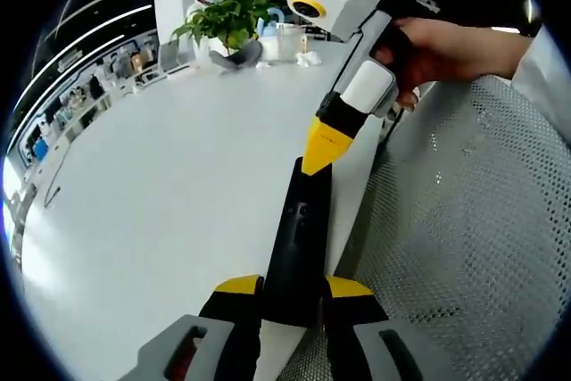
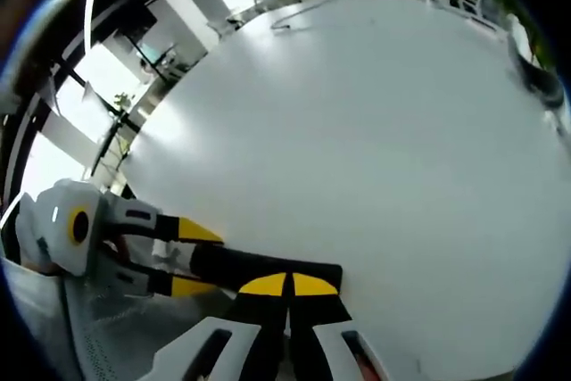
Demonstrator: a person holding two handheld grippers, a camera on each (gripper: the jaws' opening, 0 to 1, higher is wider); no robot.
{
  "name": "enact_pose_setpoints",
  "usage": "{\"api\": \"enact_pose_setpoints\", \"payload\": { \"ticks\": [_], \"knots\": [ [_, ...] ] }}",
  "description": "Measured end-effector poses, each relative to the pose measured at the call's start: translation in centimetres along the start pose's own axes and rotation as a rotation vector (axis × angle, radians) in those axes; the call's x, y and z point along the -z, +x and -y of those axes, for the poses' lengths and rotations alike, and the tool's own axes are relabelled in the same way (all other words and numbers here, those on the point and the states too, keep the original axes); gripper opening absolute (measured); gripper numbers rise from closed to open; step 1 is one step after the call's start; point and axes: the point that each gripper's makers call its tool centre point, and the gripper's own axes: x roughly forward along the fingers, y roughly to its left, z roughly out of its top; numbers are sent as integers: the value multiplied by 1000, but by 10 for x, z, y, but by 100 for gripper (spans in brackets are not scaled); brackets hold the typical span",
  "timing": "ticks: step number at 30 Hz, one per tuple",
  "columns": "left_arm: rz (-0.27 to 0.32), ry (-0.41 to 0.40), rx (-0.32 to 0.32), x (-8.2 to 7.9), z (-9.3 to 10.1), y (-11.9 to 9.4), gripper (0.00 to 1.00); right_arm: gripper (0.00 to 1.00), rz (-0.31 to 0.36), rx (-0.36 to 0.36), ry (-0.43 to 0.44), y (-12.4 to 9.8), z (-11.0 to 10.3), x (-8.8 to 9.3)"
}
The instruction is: Press the specified remote control buttons in sequence, fully releasing each button before pressing the next.
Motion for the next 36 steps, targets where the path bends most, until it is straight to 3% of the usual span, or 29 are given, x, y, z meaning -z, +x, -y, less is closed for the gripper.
{"api": "enact_pose_setpoints", "payload": {
  "ticks": [12,36],
  "knots": [
    [2,4,3,0,0,0,26,0,-28,16,-42,4,-2,5],
    [6,12,10,-1,1,0,25,0,-37,8,53,3,1,4]
  ]
}}
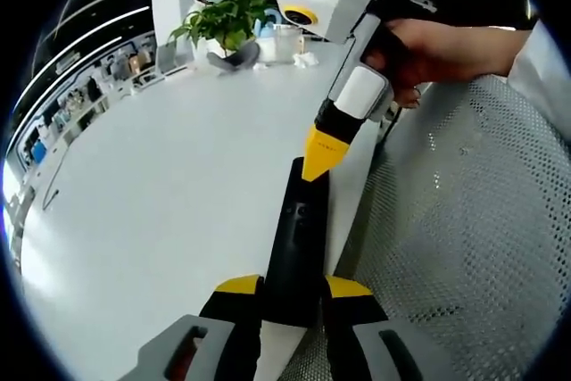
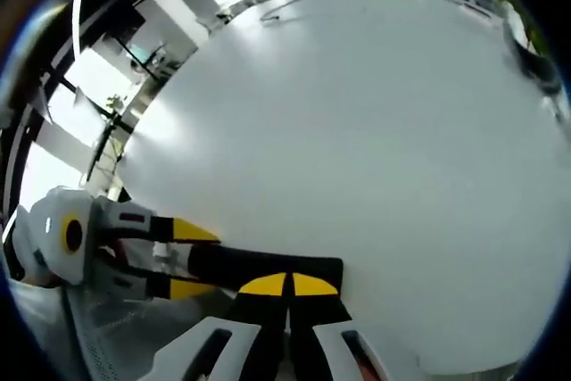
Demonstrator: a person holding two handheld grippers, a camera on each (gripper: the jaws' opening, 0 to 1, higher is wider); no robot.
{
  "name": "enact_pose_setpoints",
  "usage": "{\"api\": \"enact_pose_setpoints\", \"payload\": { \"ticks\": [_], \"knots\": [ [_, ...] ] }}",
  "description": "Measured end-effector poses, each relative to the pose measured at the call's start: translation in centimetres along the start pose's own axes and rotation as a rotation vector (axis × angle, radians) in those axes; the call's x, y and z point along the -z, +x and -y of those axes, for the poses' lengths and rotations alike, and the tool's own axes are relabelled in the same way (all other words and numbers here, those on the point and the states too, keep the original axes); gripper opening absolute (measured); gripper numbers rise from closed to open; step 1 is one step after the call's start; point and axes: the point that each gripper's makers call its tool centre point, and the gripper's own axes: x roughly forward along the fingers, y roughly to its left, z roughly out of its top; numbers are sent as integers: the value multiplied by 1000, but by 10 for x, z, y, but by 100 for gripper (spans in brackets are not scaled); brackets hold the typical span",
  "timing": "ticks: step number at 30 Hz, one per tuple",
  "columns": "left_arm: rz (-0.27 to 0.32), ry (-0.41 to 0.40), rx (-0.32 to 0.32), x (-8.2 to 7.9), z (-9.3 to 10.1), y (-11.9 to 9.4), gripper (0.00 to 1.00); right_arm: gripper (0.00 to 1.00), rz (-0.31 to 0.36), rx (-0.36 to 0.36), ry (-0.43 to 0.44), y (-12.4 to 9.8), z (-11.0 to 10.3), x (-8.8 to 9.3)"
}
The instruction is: Press the specified remote control buttons in sequence, fully releasing each button before pressing the next.
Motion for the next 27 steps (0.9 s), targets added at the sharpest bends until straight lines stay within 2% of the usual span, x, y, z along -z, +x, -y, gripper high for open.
{"api": "enact_pose_setpoints", "payload": {
  "ticks": [3,6,14,18,19,23,27],
  "knots": [
    [1,2,2,0,1,1,25,0,10,17,-14,-2,0,-1],
    [3,5,3,-1,1,1,25,0,59,19,-18,-3,-3,-11],
    [4,3,1,0,1,1,25,0,47,35,-49,2,-2,-10],
    [3,4,1,-1,1,1,25,0,22,48,-103,6,-3,-6],
    [4,4,1,0,1,1,25,0,37,60,-132,7,-3,-8],
    [4,3,1,-1,1,1,25,0,32,57,-133,5,-2,-7],
    [3,4,1,-1,1,1,25,0,34,44,-99,5,-1,-7]
  ]
}}
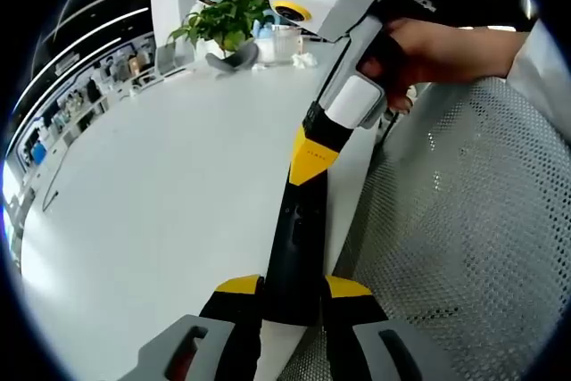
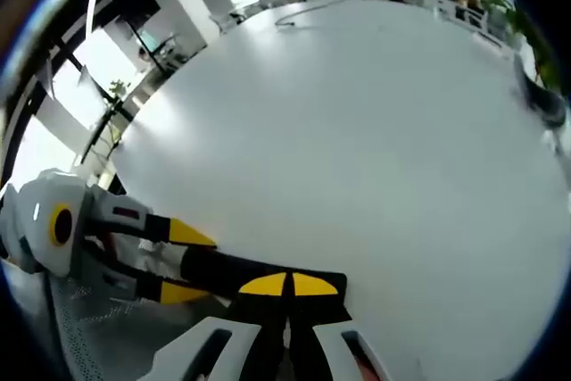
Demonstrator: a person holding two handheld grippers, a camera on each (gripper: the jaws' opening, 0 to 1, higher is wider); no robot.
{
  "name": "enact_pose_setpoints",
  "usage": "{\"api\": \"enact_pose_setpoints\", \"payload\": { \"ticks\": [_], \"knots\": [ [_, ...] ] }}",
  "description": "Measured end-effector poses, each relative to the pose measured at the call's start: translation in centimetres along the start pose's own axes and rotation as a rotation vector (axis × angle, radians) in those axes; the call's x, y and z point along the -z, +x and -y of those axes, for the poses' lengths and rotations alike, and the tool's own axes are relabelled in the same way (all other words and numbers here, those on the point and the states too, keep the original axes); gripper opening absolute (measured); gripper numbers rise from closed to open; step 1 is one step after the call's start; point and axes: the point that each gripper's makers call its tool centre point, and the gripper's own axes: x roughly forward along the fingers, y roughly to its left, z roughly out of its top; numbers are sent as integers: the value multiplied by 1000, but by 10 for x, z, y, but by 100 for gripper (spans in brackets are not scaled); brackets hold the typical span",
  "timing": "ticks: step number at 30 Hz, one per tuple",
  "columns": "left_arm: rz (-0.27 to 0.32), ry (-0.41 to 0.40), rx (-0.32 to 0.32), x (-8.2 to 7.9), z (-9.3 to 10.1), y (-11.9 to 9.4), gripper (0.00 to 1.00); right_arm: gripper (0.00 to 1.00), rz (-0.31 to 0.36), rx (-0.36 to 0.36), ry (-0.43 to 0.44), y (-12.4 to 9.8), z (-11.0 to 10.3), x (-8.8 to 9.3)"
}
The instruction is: Press the specified remote control buttons in sequence, fully releasing each button before pressing the next.
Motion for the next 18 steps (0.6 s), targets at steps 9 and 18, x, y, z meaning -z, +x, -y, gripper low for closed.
{"api": "enact_pose_setpoints", "payload": {
  "ticks": [9,18],
  "knots": [
    [0,0,2,0,0,1,25,0,-2,2,-39,2,-3,-1],
    [1,-1,1,0,-1,1,25,0,-2,11,-109,4,-6,-1]
  ]
}}
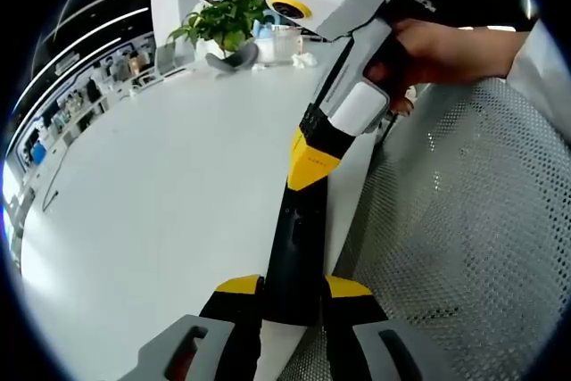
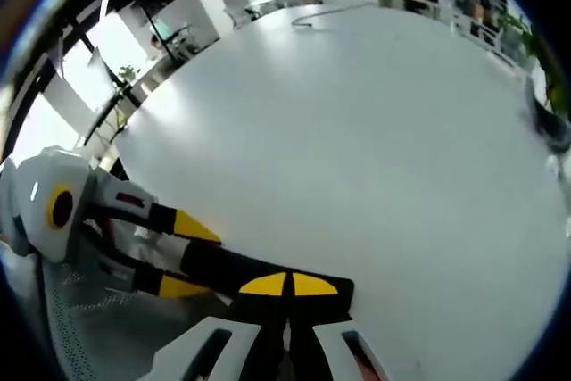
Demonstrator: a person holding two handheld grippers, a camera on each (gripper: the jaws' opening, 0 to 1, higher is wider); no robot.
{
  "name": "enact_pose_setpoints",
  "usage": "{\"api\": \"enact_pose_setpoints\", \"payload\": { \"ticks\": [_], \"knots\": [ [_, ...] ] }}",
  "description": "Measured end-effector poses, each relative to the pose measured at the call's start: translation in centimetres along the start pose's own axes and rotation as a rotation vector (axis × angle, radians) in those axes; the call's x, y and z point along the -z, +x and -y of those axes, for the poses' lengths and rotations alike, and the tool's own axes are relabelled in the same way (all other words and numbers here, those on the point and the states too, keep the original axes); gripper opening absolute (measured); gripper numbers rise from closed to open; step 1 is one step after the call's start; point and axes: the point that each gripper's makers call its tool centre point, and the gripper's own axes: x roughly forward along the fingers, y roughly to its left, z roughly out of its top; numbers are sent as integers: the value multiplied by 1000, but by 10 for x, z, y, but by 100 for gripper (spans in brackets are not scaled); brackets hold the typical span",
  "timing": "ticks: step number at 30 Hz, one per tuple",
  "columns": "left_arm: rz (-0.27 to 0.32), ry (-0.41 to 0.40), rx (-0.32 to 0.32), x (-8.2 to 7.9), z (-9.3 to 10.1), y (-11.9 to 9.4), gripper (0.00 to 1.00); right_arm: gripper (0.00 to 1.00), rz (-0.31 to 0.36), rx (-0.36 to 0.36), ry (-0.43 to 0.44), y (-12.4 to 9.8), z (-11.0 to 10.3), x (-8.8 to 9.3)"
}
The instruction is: Press the specified remote control buttons in sequence, fully releasing each button before pressing the next.
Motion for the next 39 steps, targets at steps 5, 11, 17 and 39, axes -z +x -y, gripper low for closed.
{"api": "enact_pose_setpoints", "payload": {
  "ticks": [5,11,17,39],
  "knots": [
    [1,-1,0,0,0,0,25,0,24,-9,-44,1,0,1],
    [2,-2,0,0,0,0,25,0,21,8,-109,2,-2,1],
    [3,-1,0,0,-1,0,25,0,29,-1,-85,1,0,0],
    [5,-3,0,0,0,0,25,0,-9,-89,42,-6,-12,3]
  ]
}}
